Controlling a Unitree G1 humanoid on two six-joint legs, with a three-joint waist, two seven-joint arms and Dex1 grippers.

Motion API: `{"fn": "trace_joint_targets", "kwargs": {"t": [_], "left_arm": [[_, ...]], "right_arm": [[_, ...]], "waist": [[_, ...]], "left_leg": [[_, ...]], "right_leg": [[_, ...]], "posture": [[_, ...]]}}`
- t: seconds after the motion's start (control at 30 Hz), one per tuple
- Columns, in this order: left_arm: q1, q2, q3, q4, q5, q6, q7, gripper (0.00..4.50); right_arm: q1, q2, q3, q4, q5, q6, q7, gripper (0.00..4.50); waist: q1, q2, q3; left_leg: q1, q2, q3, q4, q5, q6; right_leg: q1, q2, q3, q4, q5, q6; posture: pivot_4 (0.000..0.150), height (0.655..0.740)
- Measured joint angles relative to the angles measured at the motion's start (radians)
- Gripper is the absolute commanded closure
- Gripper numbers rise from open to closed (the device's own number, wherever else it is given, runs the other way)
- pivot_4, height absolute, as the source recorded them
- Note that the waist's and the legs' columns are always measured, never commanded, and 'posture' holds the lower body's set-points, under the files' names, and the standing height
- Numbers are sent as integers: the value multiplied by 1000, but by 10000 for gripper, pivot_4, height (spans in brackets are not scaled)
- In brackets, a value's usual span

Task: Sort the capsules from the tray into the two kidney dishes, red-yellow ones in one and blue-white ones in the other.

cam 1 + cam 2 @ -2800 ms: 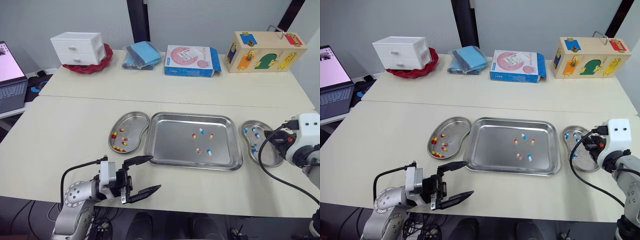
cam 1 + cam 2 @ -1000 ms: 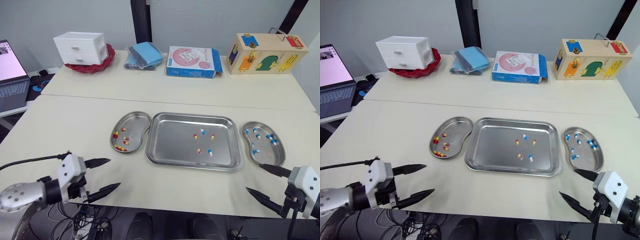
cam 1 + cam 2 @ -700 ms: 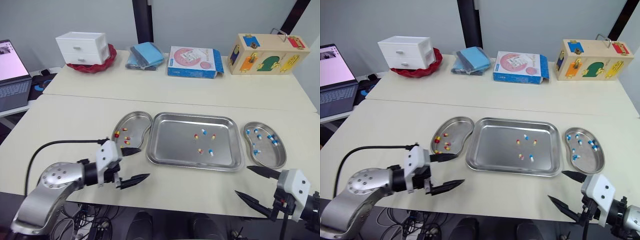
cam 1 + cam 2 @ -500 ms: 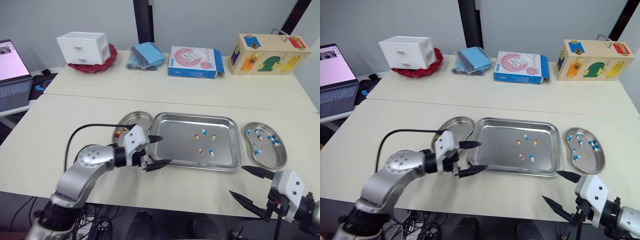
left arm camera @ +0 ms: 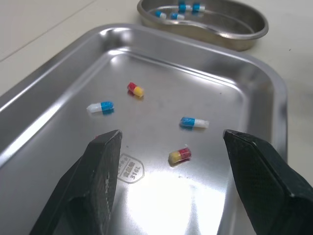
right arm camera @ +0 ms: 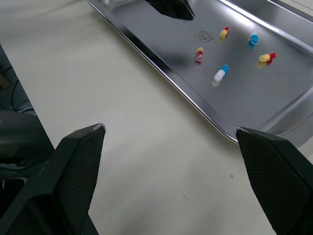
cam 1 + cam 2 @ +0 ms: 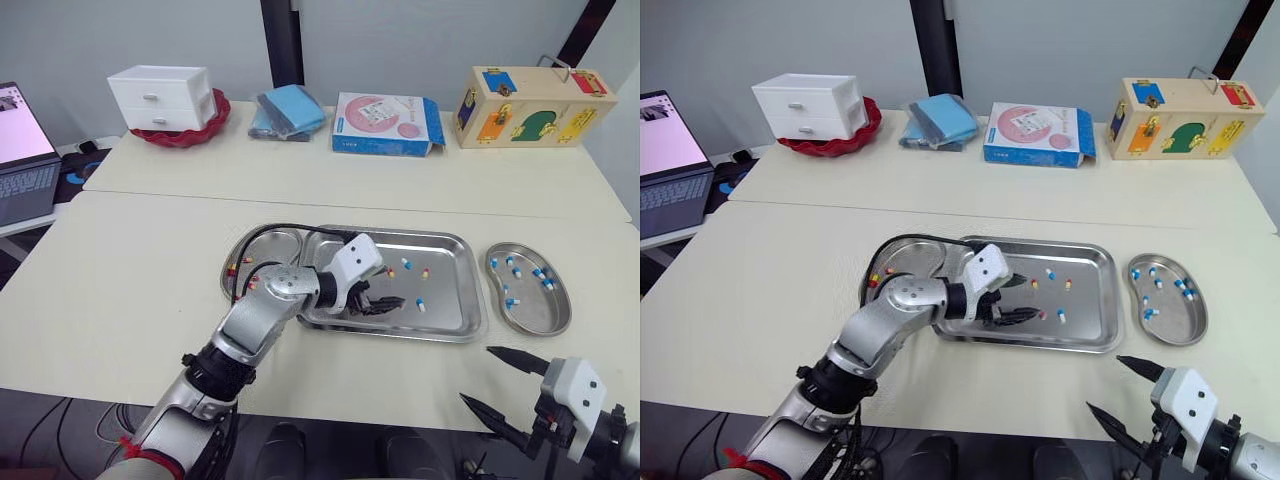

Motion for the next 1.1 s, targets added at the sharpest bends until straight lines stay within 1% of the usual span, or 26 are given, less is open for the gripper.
{"fn": "trace_joint_targets", "kwargs": {"t": [0.4, 0.6, 0.7, 0.77, 0.83, 0.87, 0.93, 0.97, 1.0, 1.1], "left_arm": [[-17, -86, -41, 97, 77, 21, 40, 11222], [-22, -86, -75, 100, 92, 20, 10, 11222], [-21, -84, -89, 104, 105, 18, -4, 17160], [-21, -83, -93, 107, 108, 17, -9, 22572], [-20, -83, -100, 121, 115, 10, -18, 29332], [-21, -84, -103, 123, 120, 5, -20, 33478], [-21, -85, -105, 129, 126, -5, -22, 39106], [-21, -87, -106, 132, 128, -9, -22, 42963], [-21, -89, -106, 135, 130, -13, -23, 44920], [-21, -96, -107, 146, 137, -24, -23, 44920]], "right_arm": [[28, 21, 18, 27, -22, -48, -16, 0], [35, 21, 18, 27, -22, -54, -19, 0], [36, 21, 19, 27, -22, -56, -20, 0], [37, 21, 19, 27, -22, -56, -21, 0], [37, 21, 19, 27, -22, -56, -22, 0], [38, 21, 19, 27, -22, -56, -22, 0], [38, 21, 19, 27, -22, -56, -23, 0], [38, 21, 19, 27, -22, -56, -24, 0], [38, 21, 19, 27, -22, -56, -26, 0], [40, 21, 19, 27, -22, -56, -30, 0]], "waist": [[1, 0, 0], [1, 0, 0], [1, 0, 0], [1, 0, 0], [1, 0, 0], [1, 0, 0], [1, 1, 0], [1, 1, 0], [1, 1, 0], [1, 1, 0]], "left_leg": [[1, 0, 0, 0, 0, 0], [1, 0, 0, 0, 0, 0], [2, 0, 0, 0, 0, 0], [2, 0, 0, 0, 0, 0], [2, 0, 0, 0, 0, 0], [2, 0, 0, 0, 0, 0], [2, 0, 0, 0, 0, 0], [2, 0, 0, 0, 0, 0], [2, 0, 0, 0, 0, 0], [3, 0, 0, 0, 0, 0]], "right_leg": [[2, 0, 0, 0, 0, 0], [2, 0, 0, 0, 0, 0], [2, 0, 0, 0, 0, 0], [2, 0, 0, 0, 0, 0], [2, 0, 0, 0, 0, 0], [2, 0, 0, 0, 0, 0], [3, 0, 0, 0, 0, 0], [3, 0, 0, 0, 0, 0], [3, 0, 0, 0, 0, 0], [3, 0, 0, 0, 0, 0]], "posture": [[1500, 7312], [1500, 7312], [1500, 7312], [1500, 7312], [1500, 7312], [1500, 7312], [1500, 7312], [1500, 7312], [1500, 7312], [1500, 7312]]}}
